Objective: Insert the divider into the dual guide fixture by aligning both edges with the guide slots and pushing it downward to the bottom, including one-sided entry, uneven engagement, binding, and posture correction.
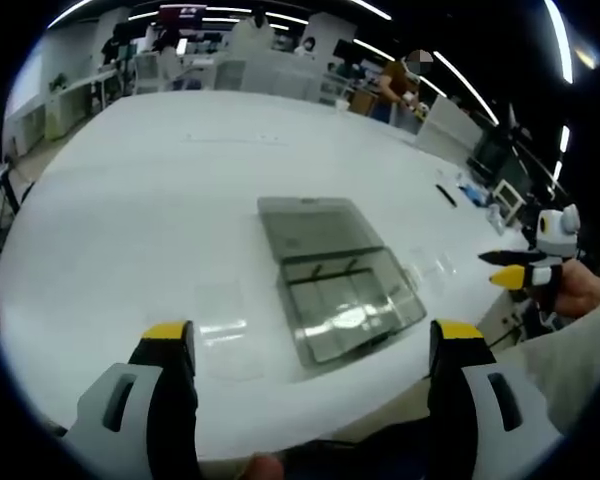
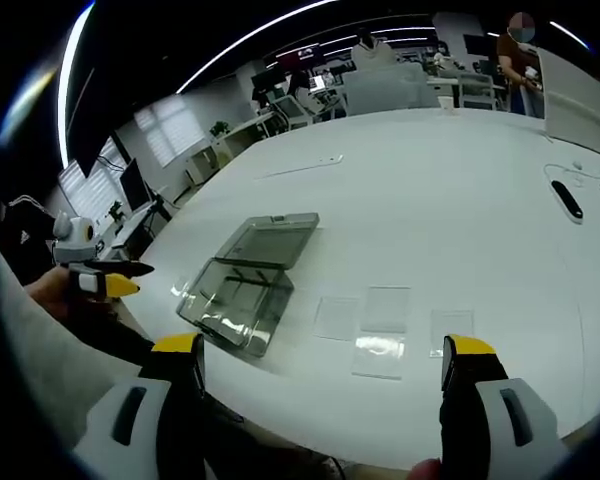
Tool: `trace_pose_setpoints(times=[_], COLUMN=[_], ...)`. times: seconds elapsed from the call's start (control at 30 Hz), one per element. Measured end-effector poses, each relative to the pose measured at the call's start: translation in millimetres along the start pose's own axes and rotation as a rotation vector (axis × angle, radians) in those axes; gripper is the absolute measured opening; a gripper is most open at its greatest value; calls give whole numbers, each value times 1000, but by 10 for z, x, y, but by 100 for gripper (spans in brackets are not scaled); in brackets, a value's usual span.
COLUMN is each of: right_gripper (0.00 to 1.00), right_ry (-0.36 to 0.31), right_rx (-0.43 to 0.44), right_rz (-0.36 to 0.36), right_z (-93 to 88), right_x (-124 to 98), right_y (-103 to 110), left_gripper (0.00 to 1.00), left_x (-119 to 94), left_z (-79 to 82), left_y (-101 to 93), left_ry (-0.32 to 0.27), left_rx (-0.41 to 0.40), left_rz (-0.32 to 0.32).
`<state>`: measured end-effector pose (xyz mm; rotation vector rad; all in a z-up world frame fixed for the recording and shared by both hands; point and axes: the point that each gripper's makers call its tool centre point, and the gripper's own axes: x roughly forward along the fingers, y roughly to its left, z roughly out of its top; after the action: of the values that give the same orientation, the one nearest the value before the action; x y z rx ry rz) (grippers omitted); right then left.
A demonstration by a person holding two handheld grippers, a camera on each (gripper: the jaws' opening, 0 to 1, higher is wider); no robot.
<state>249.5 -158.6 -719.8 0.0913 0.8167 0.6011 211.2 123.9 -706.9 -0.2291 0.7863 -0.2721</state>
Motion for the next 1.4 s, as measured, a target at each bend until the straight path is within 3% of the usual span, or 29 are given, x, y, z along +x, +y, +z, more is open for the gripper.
trace_pose_setpoints(times=[1.4], right_gripper=[94], right_ry=[12], right_rx=[-12], right_rz=[-1], right_z=[3], right_x=[55], right_y=[15], left_gripper=[94], left_x=[101], left_z=[8], left_y=[12], left_ry=[10], left_rx=[16], left_rz=[-45])
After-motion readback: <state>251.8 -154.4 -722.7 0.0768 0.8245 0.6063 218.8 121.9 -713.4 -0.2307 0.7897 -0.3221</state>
